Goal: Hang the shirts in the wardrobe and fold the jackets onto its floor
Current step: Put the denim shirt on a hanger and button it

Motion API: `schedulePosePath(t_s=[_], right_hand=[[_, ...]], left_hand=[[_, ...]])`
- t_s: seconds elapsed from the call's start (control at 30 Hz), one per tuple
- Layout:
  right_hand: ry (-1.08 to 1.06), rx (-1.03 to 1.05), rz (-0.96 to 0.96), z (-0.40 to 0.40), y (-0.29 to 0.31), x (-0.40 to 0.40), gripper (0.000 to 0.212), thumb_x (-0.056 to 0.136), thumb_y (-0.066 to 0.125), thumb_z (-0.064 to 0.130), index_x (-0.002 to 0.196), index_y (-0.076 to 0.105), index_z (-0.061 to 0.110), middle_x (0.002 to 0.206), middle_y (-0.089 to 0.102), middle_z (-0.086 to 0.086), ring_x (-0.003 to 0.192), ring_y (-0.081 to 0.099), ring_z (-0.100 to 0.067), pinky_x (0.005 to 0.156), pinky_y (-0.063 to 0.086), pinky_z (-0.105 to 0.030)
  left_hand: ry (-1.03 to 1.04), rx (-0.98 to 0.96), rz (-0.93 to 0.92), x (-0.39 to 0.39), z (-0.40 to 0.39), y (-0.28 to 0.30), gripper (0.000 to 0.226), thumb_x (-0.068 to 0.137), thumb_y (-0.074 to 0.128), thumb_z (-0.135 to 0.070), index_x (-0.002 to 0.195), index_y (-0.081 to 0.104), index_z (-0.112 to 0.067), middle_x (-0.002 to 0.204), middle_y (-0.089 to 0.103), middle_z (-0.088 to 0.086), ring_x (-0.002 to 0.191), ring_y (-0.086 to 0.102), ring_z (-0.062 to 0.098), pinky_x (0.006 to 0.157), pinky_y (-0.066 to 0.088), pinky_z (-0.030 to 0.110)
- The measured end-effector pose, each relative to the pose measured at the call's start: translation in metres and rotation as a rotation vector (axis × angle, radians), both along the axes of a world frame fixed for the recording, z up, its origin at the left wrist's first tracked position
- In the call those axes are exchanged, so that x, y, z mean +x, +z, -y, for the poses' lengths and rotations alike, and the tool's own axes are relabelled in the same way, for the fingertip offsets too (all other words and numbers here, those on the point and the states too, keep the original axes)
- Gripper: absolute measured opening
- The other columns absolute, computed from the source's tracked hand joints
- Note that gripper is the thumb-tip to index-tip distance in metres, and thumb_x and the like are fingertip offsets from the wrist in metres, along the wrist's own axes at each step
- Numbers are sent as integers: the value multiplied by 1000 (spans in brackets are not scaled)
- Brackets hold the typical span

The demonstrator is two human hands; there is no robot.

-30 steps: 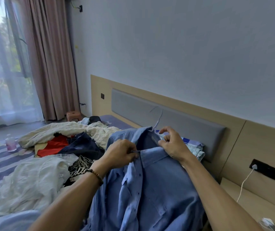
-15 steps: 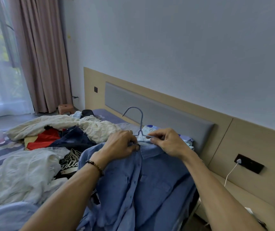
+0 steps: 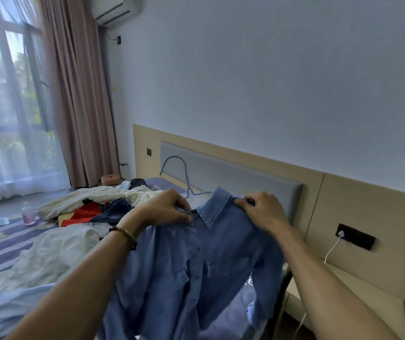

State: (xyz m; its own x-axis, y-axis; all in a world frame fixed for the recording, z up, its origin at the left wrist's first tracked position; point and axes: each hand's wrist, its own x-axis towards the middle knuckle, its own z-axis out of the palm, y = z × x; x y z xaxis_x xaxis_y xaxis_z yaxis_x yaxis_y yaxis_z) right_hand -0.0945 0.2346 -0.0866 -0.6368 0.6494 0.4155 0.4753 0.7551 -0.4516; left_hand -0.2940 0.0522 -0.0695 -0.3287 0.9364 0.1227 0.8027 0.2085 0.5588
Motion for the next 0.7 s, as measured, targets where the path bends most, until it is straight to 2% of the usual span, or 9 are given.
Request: schedulePosePath(t_s=[0.1, 0.17, 0.2, 0.27, 0.33, 0.43, 0.53, 0.6, 0.7], right_hand=[[15, 107, 14, 14, 33, 12, 43, 93, 56, 51, 66, 62, 18, 65, 60, 3, 75, 58, -25, 79, 37, -36], [22, 165, 25, 22, 54, 12, 36, 93, 56, 51, 76, 69, 22, 76, 66, 2, 84, 60, -24, 89, 37, -39], [36, 186, 28, 25, 63, 9, 35, 92, 56, 52, 74, 68, 25, 79, 68, 3, 86, 61, -24, 90, 37, -40], [72, 206, 47, 30, 73, -1, 34, 91, 57, 53, 68, 59, 28, 80, 68, 4, 88, 62, -24, 90, 39, -41], [95, 195, 105, 35, 67, -20, 30, 92, 56, 53, 74, 62, 29, 88, 71, 2, 93, 62, -25, 93, 37, -41], [108, 161, 179, 41, 29, -62, 35, 93, 54, 53, 87, 71, 23, 95, 72, -2, 98, 63, -29, 90, 32, -40], [125, 128, 219, 44, -27, -110, 30, 93, 56, 50, 94, 74, 26, 101, 73, -2, 103, 61, -29, 88, 32, -39], [143, 96, 269, 44, -73, -155, 27, 94, 55, 46, 97, 74, 26, 106, 72, -2, 108, 60, -28, 94, 35, -41], [139, 4, 348, 42, -146, -227, 25, 96, 55, 41, 103, 72, 24, 112, 68, -4, 113, 55, -28, 99, 34, -43]], left_hand=[[4, 80, 72, 21, 19, 18, 5, 81, 77, -20, 84, 80, -17, 84, 74, -3, 79, 64, 6, 79, 51, 24], [17, 142, 138, 28, 32, 26, 6, 82, 77, -14, 86, 79, -9, 78, 73, -4, 71, 60, -1, 72, 49, 16], [16, 159, 167, 29, 38, 29, 6, 82, 77, -12, 86, 79, -7, 77, 72, -4, 70, 60, -2, 71, 49, 16], [15, 161, 184, 27, 48, 29, 5, 84, 76, -12, 86, 79, -8, 78, 72, -2, 73, 60, 3, 72, 50, 22], [55, 144, 148, 16, 56, 17, 5, 84, 75, -14, 83, 79, -12, 78, 71, 3, 73, 57, 7, 73, 49, 28], [136, 121, 142, -17, 62, -24, 6, 82, 75, -15, 77, 79, -14, 77, 72, 6, 71, 55, 7, 75, 50, 34], [220, 88, 199, -56, 67, -79, 6, 78, 76, -17, 73, 78, -17, 72, 70, 4, 67, 55, 6, 74, 52, 35], [263, 54, 226, -92, 67, -122, 4, 76, 77, -18, 72, 77, -17, 66, 66, -2, 64, 54, 5, 69, 50, 32], [292, 9, 304, -153, 65, -187, 7, 77, 77, -15, 71, 77, -19, 63, 64, -7, 57, 51, -1, 58, 45, 19]])
